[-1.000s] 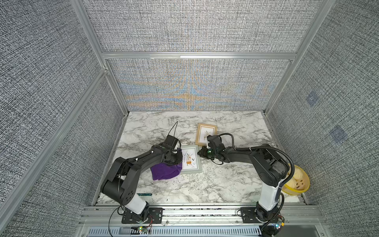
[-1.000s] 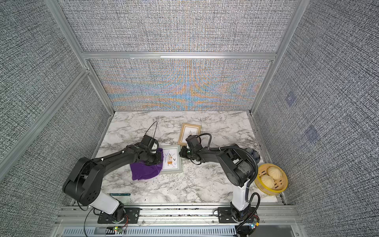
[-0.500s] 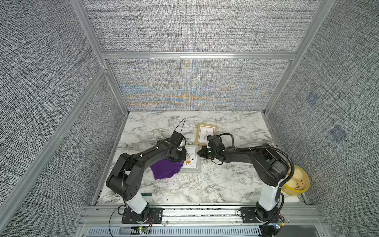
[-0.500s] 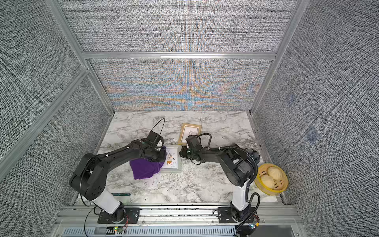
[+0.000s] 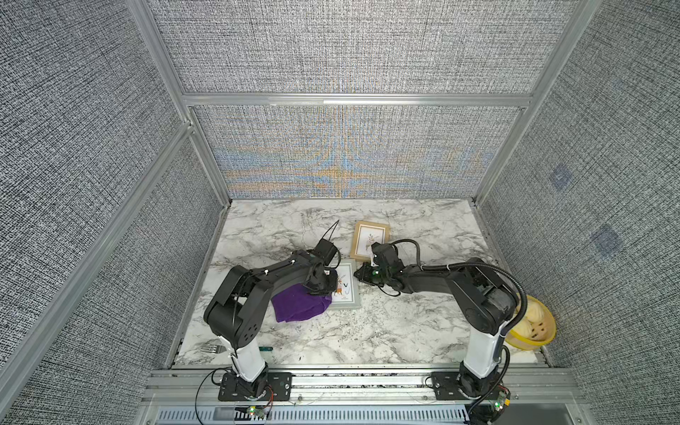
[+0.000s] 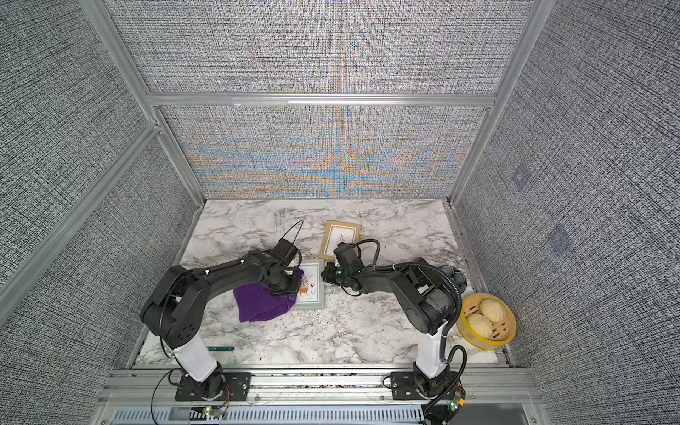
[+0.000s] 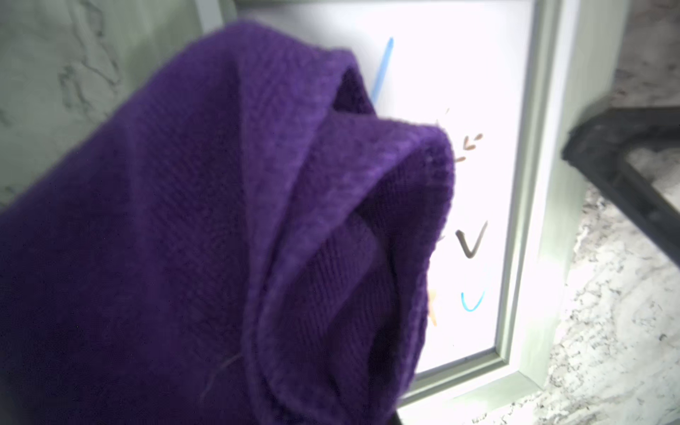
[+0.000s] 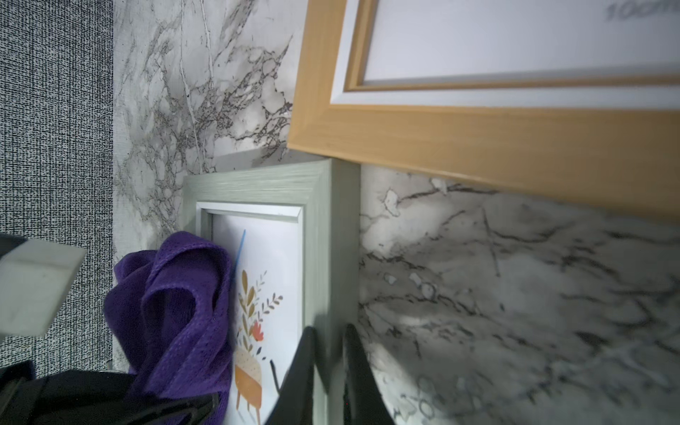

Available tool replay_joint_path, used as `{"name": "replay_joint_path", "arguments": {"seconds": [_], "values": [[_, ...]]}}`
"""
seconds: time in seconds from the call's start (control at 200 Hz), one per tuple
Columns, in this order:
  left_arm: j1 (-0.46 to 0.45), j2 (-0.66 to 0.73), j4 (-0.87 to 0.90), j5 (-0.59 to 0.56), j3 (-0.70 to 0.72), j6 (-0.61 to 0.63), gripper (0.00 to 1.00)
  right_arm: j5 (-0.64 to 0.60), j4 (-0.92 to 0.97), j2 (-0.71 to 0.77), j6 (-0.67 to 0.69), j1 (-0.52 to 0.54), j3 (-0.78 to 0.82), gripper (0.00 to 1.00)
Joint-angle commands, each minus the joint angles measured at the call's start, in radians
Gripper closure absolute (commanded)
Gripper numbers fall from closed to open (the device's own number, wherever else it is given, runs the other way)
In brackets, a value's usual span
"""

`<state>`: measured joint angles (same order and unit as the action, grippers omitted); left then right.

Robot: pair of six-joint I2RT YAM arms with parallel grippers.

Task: Wipe the picture frame with a cloth
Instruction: Wipe the dirt from the picture frame.

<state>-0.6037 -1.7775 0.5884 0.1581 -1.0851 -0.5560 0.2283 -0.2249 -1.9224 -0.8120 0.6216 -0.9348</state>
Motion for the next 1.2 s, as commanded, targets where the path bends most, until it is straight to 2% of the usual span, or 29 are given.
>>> {"name": "replay_joint_path", "arguments": {"seconds": [0.0, 0.215, 0.525, 0.676, 0.756, 0.931, 1.126, 1.196], "values": [[0.002, -0.054, 0.038, -0.171, -0.043, -0.024, 1.00, -0.234, 0.648, -0.065, 0.028, 0.002, 0.054, 0.94], [0.009, -0.126, 0.072, -0.229, -0.198, 0.045, 1.00, -0.248, 0.650, -0.068, 0.047, 0.001, 0.071, 0.94], [0.025, -0.233, 0.071, -0.174, -0.361, 0.117, 1.00, -0.253, 0.645, -0.062, 0.047, 0.001, 0.077, 0.94], [0.027, -0.242, 0.103, -0.163, -0.426, 0.138, 1.00, -0.254, 0.649, -0.061, 0.050, 0.002, 0.077, 0.95], [0.027, -0.216, 0.110, -0.158, -0.416, 0.134, 1.00, -0.254, 0.648, -0.047, 0.053, 0.002, 0.079, 0.94], [0.036, -0.049, 0.158, -0.184, -0.390, 0.122, 1.00, -0.230, 0.621, 0.041, 0.098, 0.002, 0.061, 0.92], [0.052, 0.147, 0.271, -0.364, -0.361, 0.096, 1.00, -0.079, 0.582, 0.085, 0.195, 0.001, -0.086, 0.75], [0.059, 0.207, 0.311, -0.447, -0.353, 0.075, 1.00, -0.025, 0.575, 0.086, 0.218, 0.001, -0.160, 0.72]]}}
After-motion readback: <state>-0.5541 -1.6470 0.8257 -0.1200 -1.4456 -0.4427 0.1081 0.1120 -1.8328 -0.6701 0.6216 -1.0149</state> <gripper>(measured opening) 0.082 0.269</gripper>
